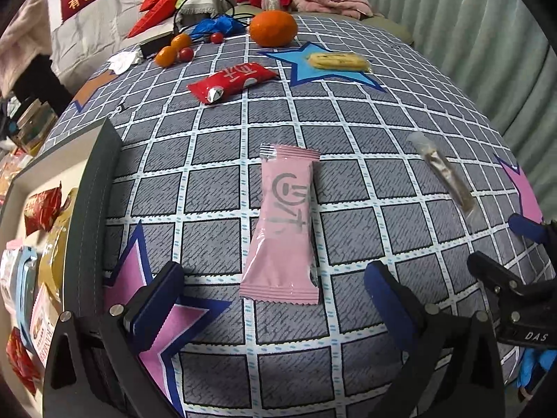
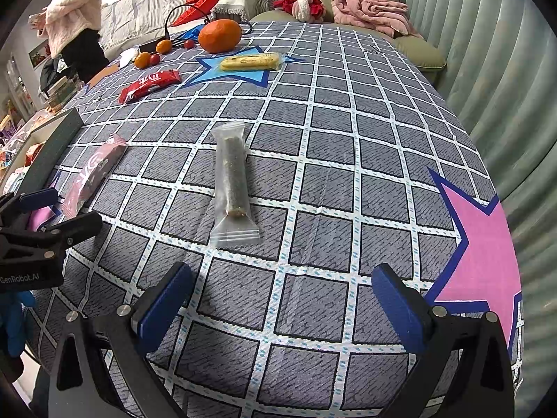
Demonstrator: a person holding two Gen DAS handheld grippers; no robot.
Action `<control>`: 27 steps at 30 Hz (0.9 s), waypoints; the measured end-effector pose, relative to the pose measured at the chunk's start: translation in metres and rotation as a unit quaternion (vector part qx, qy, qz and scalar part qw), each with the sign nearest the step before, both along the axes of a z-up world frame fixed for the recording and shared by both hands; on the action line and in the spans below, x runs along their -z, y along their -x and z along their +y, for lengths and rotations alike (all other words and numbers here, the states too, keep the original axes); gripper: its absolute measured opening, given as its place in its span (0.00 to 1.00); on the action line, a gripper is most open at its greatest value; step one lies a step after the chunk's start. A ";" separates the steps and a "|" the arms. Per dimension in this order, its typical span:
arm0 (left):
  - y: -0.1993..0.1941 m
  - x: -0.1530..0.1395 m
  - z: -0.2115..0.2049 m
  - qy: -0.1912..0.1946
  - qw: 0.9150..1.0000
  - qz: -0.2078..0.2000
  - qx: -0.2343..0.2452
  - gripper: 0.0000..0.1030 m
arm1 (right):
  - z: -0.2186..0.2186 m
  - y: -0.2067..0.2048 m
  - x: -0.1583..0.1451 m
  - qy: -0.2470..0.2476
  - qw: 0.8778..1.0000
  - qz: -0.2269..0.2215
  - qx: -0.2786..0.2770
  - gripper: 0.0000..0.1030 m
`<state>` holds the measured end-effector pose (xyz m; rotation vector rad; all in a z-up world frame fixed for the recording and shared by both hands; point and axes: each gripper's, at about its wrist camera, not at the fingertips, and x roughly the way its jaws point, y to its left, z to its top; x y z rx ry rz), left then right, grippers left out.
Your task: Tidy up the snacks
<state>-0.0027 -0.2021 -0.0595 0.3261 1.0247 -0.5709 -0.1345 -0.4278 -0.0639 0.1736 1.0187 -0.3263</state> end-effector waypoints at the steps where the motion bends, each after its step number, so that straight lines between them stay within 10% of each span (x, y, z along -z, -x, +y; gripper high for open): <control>1: 0.000 0.000 -0.001 0.000 1.000 0.001 0.001 1.00 | 0.000 0.000 0.000 0.000 1.000 0.000 0.000 1.00; 27: -0.008 -0.002 -0.004 -0.004 1.000 0.008 0.004 1.00 | -0.001 -0.019 0.000 -0.013 0.999 0.039 -0.001 1.00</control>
